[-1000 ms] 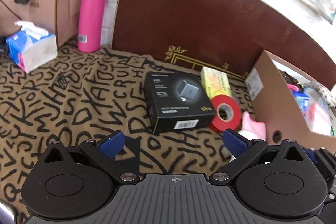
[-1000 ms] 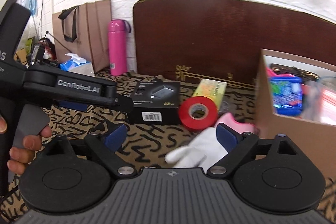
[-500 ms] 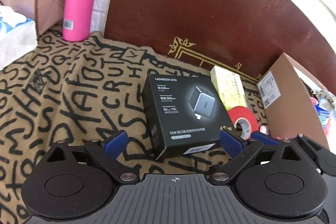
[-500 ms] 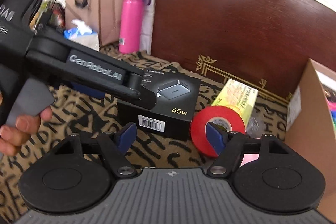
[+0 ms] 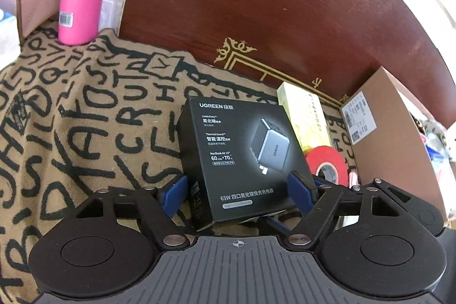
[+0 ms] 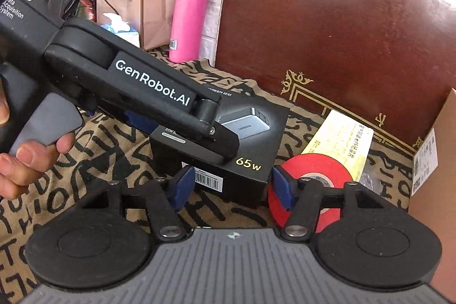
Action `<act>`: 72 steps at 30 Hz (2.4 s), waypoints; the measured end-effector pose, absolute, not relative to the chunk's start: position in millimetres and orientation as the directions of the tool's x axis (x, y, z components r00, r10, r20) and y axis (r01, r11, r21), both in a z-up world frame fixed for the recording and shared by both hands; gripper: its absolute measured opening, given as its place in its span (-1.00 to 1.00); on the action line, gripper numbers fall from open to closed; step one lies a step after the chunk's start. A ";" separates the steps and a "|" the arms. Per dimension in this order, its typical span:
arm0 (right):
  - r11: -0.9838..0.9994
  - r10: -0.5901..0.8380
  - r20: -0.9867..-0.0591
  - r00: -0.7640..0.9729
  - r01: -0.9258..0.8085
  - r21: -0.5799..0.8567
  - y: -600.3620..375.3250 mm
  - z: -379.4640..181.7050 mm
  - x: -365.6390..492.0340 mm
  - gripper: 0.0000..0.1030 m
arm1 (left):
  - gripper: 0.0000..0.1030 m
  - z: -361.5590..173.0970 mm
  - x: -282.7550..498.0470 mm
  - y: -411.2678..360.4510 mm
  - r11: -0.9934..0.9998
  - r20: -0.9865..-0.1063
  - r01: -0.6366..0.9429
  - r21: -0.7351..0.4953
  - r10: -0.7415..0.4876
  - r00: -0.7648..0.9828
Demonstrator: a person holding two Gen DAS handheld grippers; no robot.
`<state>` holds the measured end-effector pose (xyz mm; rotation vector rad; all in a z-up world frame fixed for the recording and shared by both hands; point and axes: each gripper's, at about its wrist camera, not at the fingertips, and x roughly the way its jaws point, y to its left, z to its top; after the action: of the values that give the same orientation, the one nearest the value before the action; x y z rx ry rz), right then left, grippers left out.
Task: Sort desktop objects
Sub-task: 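Close the left gripper on the black UGREEN charger box, then carry the charger box with the left gripper over the cardboard box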
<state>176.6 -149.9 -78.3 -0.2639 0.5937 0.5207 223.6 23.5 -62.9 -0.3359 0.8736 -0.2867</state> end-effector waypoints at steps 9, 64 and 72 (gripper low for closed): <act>0.827 0.422 -0.617 0.665 -0.560 -0.038 -155.2 -71.7 128.7 0.06 | 0.43 -57.3 179.9 27.8 0.910 -0.720 0.179 -0.374 -0.406 0.562; 0.948 0.266 -0.339 0.902 -0.308 -0.076 -251.3 22.0 42.5 0.31 | 0.66 67.7 133.7 -104.5 0.849 -0.484 0.416 -0.327 -0.528 0.698; 0.979 0.172 -0.316 0.933 -0.197 -0.049 -310.2 30.8 77.1 0.31 | 0.66 78.3 177.3 -181.5 0.809 -0.465 0.484 -0.334 -0.588 0.662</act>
<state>77.1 -310.2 30.8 -0.0799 0.3159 0.1888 177.3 -181.5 78.3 -0.1883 0.5900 -0.6096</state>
